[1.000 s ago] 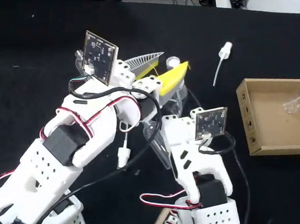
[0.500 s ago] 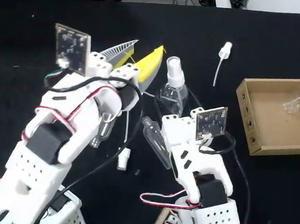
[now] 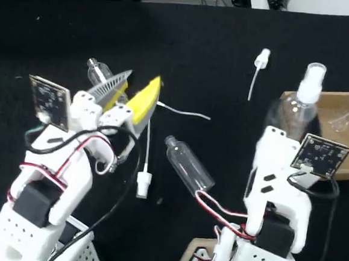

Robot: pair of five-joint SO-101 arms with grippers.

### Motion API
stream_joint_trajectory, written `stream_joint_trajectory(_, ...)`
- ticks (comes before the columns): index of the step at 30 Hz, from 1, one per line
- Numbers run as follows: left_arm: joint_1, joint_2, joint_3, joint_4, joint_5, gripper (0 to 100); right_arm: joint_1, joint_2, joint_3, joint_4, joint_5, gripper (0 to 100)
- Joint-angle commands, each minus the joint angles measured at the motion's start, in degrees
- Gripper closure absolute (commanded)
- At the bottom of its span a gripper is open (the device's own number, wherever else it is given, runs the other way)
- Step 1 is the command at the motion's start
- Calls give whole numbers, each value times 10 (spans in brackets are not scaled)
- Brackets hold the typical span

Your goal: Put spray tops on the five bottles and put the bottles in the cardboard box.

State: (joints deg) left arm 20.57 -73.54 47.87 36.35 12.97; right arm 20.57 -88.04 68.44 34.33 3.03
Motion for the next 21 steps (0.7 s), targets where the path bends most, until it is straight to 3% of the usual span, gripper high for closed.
stream_joint_trajectory(1,-6,-46,65,-4,4,834,55,44,-43,-51,25,988)
stream_joint_trajectory(5,-7,-60,119,-22,6,834,88,156,-60,-116,25,988)
stream_joint_trajectory(10,-56,-64,207,-127,85,834,96,315,-66,-264,23,988)
stream_joint_trajectory(13,-65,-64,250,-171,97,834,95,405,-66,-365,21,988)
stream_joint_trajectory(21,-63,-64,300,-190,102,834,98,670,-95,-624,20,988)
